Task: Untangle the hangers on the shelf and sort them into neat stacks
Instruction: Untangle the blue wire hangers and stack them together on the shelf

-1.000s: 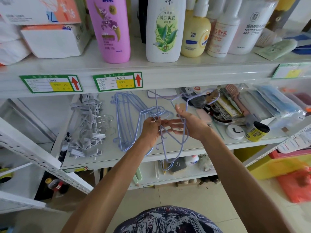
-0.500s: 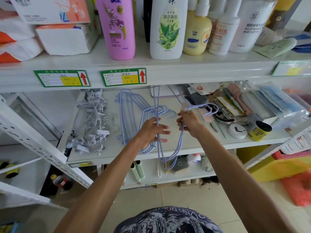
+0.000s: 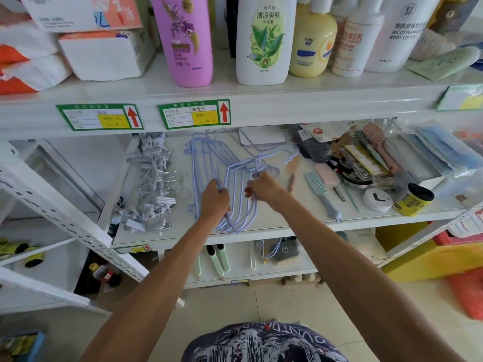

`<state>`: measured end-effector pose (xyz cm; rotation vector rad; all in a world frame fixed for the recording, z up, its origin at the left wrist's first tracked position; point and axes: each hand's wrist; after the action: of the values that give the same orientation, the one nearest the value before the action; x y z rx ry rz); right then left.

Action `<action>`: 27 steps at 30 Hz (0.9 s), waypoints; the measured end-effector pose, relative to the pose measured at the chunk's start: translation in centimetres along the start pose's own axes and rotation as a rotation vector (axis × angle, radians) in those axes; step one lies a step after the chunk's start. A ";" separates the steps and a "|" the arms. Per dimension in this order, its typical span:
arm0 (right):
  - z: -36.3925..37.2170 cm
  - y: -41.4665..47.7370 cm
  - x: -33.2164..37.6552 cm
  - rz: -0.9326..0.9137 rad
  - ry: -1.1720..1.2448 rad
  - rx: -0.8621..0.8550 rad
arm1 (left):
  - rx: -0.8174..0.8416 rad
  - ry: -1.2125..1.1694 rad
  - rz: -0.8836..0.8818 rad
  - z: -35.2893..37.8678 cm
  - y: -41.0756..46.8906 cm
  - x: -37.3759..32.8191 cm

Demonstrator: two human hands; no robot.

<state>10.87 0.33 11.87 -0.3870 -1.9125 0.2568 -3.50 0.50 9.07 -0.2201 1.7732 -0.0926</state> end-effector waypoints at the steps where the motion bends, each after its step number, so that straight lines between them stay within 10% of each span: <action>1: 1.0 0.2 -0.2 0.000 -0.075 0.035 | -0.043 0.024 -0.018 -0.7 1.2 0.3; 14: 7.0 5.1 -2.1 0.007 -0.526 -0.027 | -0.107 0.761 -0.031 -2.8 7.9 4.4; 27: 5.7 7.7 -3.8 0.161 -0.514 -0.249 | -0.094 0.722 -0.020 0.2 10.7 5.3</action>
<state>7.93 5.94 3.74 -0.6951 -2.4323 0.2398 -5.37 9.94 1.99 -0.2958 2.4970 -0.1116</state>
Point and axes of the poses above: each hand's wrist, its own y-axis towards the middle knuckle, its own z-axis out of the palm, x = y × z, and after that the axes turned 9 degrees about -y, right-handed
